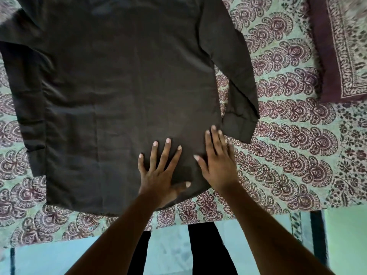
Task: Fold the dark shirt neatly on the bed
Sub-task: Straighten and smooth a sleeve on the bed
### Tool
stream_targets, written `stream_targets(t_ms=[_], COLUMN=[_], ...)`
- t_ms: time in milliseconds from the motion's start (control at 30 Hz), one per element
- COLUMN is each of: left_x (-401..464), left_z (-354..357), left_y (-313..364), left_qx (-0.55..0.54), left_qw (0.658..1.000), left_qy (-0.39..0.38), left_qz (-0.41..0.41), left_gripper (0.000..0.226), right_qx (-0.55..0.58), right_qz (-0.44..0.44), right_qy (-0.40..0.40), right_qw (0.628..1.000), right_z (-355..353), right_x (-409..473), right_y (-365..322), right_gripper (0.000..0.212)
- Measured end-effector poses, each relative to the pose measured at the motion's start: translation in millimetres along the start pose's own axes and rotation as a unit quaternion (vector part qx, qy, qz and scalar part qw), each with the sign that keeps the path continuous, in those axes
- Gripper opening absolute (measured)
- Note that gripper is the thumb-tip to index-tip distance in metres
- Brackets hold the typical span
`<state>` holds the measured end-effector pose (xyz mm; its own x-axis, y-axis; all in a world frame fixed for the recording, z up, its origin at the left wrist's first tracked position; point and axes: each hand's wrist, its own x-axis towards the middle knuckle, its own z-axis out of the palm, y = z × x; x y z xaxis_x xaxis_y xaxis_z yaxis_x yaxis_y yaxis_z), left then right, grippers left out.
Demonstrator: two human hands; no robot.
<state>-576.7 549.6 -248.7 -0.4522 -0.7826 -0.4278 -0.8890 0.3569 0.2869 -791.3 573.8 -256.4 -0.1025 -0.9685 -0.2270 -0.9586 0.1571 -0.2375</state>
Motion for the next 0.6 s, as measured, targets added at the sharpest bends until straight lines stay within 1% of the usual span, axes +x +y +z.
stream_targets(t_ms=[67,133,167,233,300,367,433,467,500,533,600], left_x=[-7.9,-13.1,-13.5,-9.7,0.3,22.6,50.9,66.5,83.2,99.3,128.6], left_z=[9.2,14.9,15.0,10.0,0.8,-10.0,-22.4,-27.9,-32.8,-37.5,-44.9], left_y=[9.3,20.8,26.5,37.8,46.4,59.3,72.3,78.7,84.8,91.2,102.2], left_qx=[0.01,0.012,0.005,-0.016,-0.032,-0.044,-0.061,-0.068,-0.078,-0.092,-0.158], left_qw=[1.0,0.999,1.0,0.999,0.997,0.994,0.994,0.994,0.993,0.991,0.983], left_qy=[0.025,0.031,0.026,0.025,0.056,0.08,0.084,0.089,0.092,0.093,0.082], left_qz=[-0.001,0.003,0.001,-0.02,-0.049,-0.052,-0.033,-0.016,0.002,0.022,0.05], left_gripper=[0.089,0.082,0.083,0.083,0.074,0.068,0.067,0.066,0.065,0.063,0.055], right_qx=[0.013,0.047,0.079,0.149,0.194,0.205,0.201,0.199,0.203,0.218,0.281], right_qz=[0.018,0.009,0.002,0.009,0.076,0.183,0.297,0.353,0.399,0.434,0.472], right_qy=[-0.012,-0.01,0.005,0.076,0.147,0.193,0.194,0.173,0.152,0.14,0.147], right_qw=[1.0,0.999,0.997,0.986,0.967,0.942,0.913,0.898,0.881,0.863,0.823], right_z=[5.2,5.0,2.7,-8.9,-23.3,-37.7,-45.0,-48.6,-49.5,-49.1,-51.2], right_x=[-37.3,-54.6,-56.5,-49.6,-31.0,-4.2,28.2,43.8,59.7,74.5,99.0], right_y=[13.7,24.0,27.7,32.1,33.7,42.4,53.3,58.5,65.4,72.1,83.5], right_gripper=[0.08,0.075,0.07,0.056,0.046,0.047,0.057,0.062,0.062,0.054,0.024])
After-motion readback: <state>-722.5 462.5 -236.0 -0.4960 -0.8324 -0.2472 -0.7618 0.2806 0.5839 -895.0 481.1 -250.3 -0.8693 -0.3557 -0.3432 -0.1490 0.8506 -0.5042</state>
